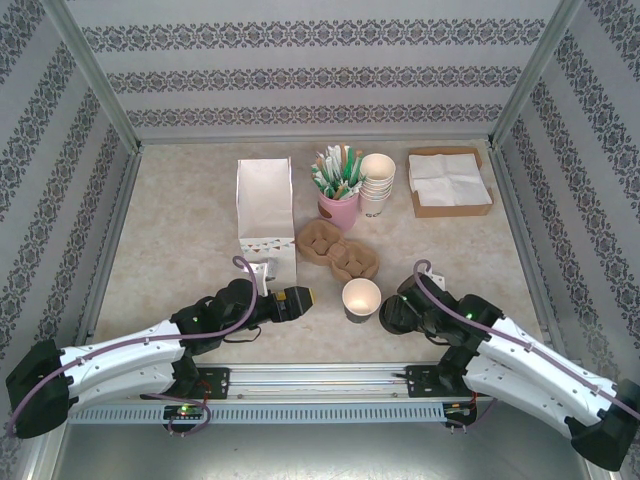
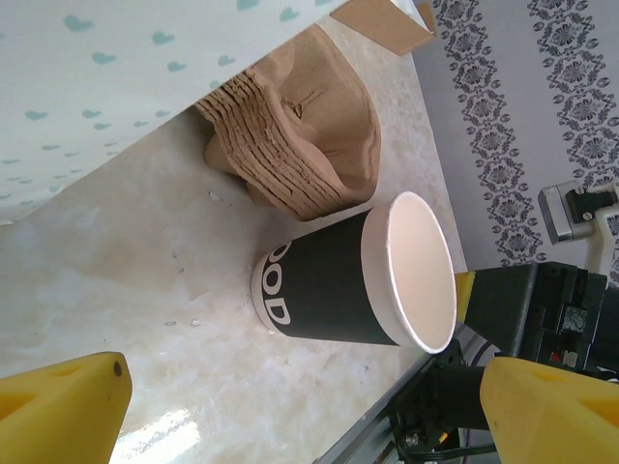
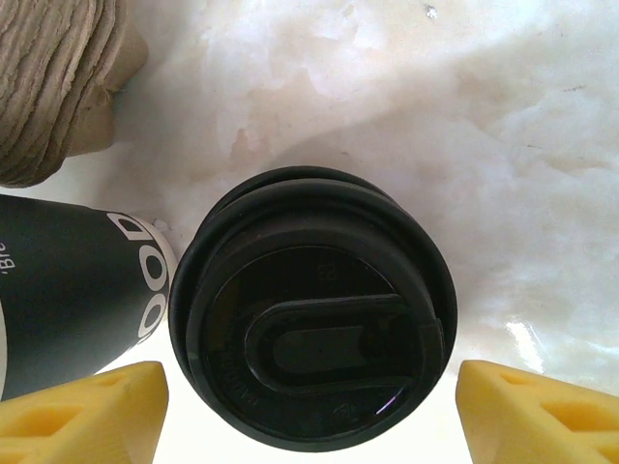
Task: Pack the takeout coffee
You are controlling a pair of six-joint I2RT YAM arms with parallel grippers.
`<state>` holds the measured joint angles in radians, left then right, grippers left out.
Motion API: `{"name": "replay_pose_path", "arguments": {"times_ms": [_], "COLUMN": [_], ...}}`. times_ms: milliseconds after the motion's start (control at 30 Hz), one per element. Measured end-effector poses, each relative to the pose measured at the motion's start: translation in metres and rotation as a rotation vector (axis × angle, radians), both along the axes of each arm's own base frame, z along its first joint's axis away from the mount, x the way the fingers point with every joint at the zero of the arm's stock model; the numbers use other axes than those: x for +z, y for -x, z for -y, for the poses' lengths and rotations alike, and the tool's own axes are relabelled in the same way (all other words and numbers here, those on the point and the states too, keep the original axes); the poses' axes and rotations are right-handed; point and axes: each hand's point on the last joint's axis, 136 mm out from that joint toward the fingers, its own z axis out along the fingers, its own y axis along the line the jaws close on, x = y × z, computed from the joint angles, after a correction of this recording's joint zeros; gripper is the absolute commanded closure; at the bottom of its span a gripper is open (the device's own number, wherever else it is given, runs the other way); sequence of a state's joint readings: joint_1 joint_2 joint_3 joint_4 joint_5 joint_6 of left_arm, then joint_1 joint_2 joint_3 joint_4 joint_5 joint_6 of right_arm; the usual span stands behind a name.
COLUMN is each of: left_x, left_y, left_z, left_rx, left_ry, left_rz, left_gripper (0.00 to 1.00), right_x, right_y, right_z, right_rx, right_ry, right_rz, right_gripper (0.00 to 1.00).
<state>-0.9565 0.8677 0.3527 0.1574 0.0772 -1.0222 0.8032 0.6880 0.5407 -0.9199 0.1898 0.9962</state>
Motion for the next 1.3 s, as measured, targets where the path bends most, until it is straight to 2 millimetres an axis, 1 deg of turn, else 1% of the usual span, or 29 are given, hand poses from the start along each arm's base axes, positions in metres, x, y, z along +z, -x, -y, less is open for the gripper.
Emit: {"name": "replay_pose_path", "arguments": {"times_ms": [267, 533, 867, 1167, 1300], "left_x": [0.000, 0.000, -0.002, -0.002, -0.002], "left_y": [0.000, 0.000, 0.000, 0.000, 0.000], "left_z": [0.000, 0.000, 0.000, 0.000, 0.000], "left_rx": [0.000, 0.000, 0.000, 0.000, 0.000], "left_ry": [0.000, -0.001, -0.005, -0.006, -0.006], "left_rz": [0.000, -0.001, -0.004, -0.005, -0.005], "left_gripper": [0.06, 0.06, 0.06, 0.06, 0.06], "right_x": [-0.009, -0.011, -0.013, -0.013, -0.014], "right_y": [-0.004, -0.008, -0.009, -0.009, -0.009], "right_z": [-0.004, -0.008, -0.009, -0.009, -0.009], "right_rx": [0.000, 0.000, 0.000, 0.000, 0.000], "right_ry": [0.007, 0.001, 0.004, 0.005, 0.009], "right_rz": [-0.007, -0.002, -0.005, -0.005, -0.009], "right_gripper": [0.23, 0.24, 0.30, 0.31, 0.28]}}
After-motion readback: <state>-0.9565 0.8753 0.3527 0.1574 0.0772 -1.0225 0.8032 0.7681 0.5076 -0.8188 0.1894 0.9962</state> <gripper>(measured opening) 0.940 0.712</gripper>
